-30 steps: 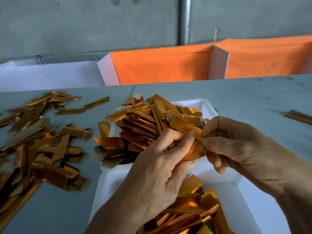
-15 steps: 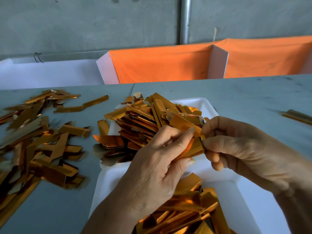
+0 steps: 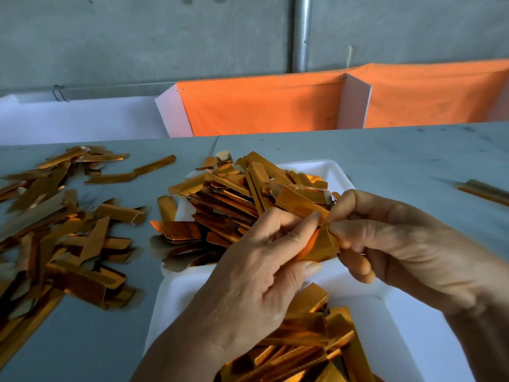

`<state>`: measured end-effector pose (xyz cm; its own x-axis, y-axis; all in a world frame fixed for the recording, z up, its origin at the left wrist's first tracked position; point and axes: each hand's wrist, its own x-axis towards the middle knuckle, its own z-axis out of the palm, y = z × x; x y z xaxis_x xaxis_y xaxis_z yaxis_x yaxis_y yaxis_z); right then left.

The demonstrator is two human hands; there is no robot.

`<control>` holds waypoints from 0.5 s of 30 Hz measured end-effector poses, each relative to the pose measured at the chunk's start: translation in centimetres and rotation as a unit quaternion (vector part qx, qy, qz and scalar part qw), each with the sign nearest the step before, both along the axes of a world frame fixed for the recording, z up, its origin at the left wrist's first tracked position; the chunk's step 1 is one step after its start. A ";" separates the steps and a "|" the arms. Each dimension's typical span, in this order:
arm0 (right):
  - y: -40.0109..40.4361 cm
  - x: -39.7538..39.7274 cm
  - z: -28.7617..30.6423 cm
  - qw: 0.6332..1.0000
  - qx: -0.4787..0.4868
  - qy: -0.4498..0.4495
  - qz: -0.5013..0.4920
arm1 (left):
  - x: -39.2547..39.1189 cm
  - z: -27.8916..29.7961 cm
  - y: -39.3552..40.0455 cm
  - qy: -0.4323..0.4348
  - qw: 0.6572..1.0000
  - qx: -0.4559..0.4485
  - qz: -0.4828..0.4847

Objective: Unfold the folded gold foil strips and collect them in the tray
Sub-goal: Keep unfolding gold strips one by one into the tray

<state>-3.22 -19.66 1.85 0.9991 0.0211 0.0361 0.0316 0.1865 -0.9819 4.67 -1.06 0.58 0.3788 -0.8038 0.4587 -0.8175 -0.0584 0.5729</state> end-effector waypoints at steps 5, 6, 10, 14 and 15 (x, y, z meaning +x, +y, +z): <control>0.0 0.2 -0.3 0.998 0.060 0.018 0.005 | -0.1 0.1 -0.1 0.026 0.999 -0.013 -0.020; 0.2 0.3 -0.4 0.997 0.075 0.016 0.010 | -0.1 0.1 -0.1 0.040 0.999 -0.017 -0.024; 0.4 0.7 -0.8 0.988 0.151 0.008 0.035 | -0.2 0.3 0.0 0.093 0.995 -0.020 -0.044; 0.7 0.7 -0.7 0.988 0.148 0.015 0.030 | -0.3 0.3 -0.1 0.033 0.999 0.001 -0.030; 0.7 0.7 -0.6 0.991 0.132 0.019 0.018 | -0.3 0.2 -0.1 0.009 1.000 0.005 -0.019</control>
